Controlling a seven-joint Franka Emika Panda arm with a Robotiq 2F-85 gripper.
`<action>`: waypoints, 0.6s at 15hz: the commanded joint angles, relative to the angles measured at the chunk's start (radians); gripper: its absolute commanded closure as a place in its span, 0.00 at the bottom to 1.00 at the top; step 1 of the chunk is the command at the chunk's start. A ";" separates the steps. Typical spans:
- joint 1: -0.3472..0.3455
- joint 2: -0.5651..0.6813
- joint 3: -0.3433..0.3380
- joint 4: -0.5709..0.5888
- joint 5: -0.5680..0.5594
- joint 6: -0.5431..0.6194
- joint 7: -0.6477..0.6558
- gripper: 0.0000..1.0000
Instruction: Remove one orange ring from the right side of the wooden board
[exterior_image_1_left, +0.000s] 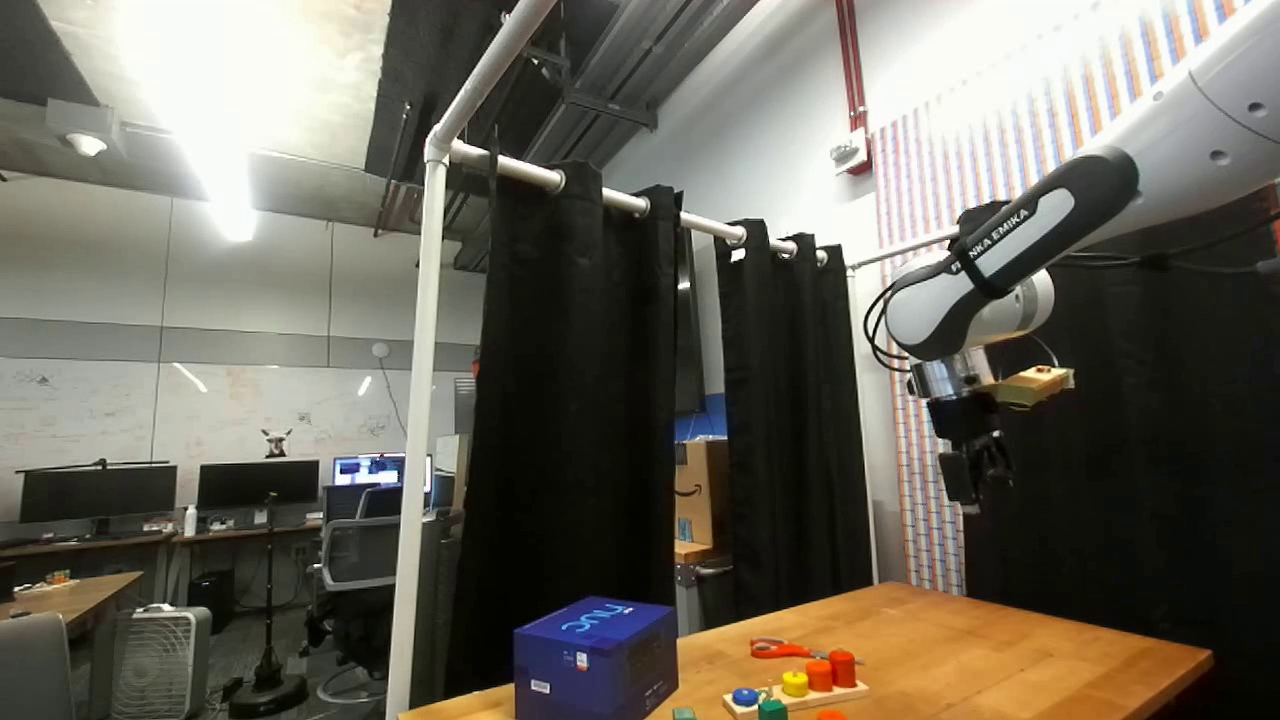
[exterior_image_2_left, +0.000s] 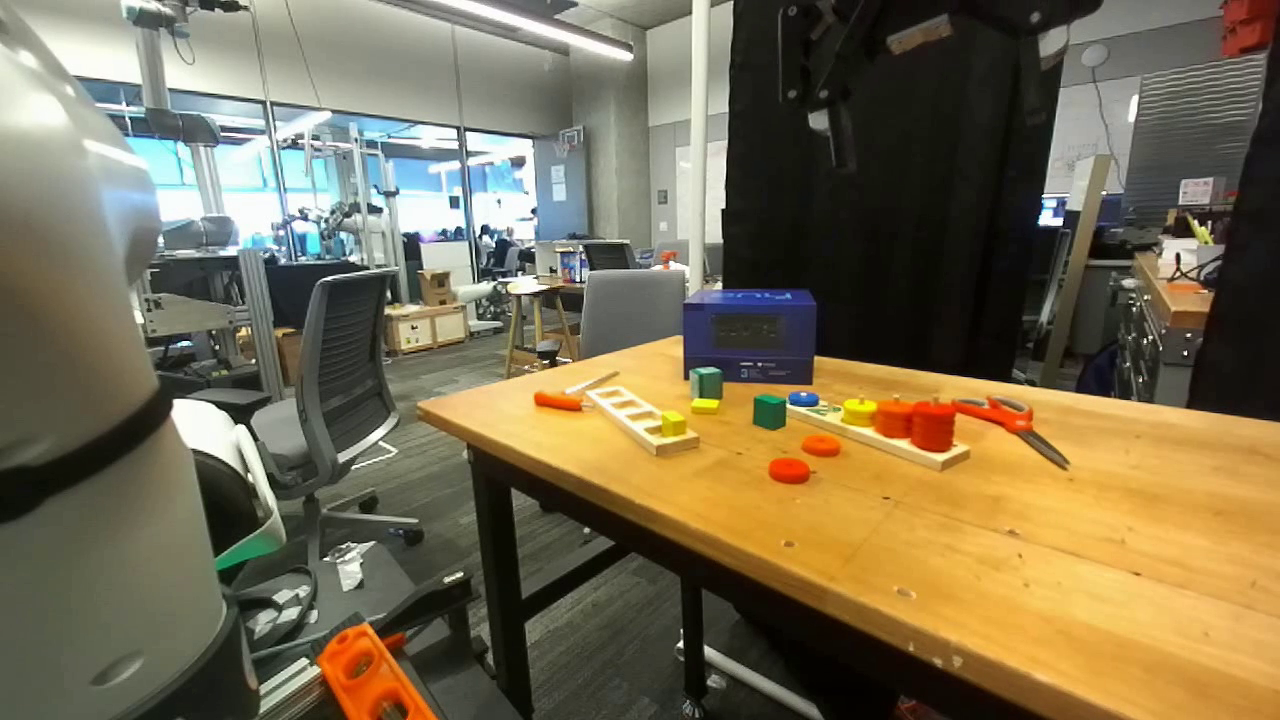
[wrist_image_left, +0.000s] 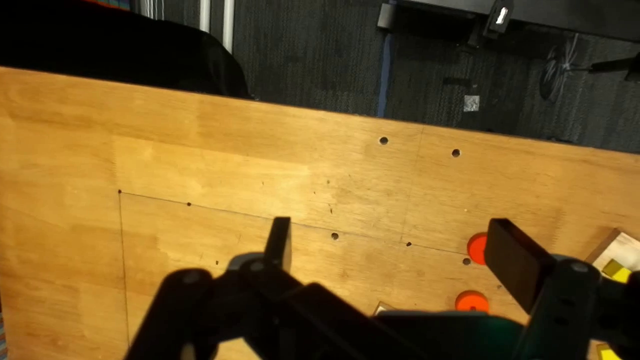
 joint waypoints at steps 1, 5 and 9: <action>0.015 0.046 0.036 0.065 0.080 -0.071 0.146 0.00; 0.035 0.120 0.094 0.139 0.223 -0.108 0.381 0.00; 0.042 0.212 0.147 0.233 0.326 -0.108 0.616 0.00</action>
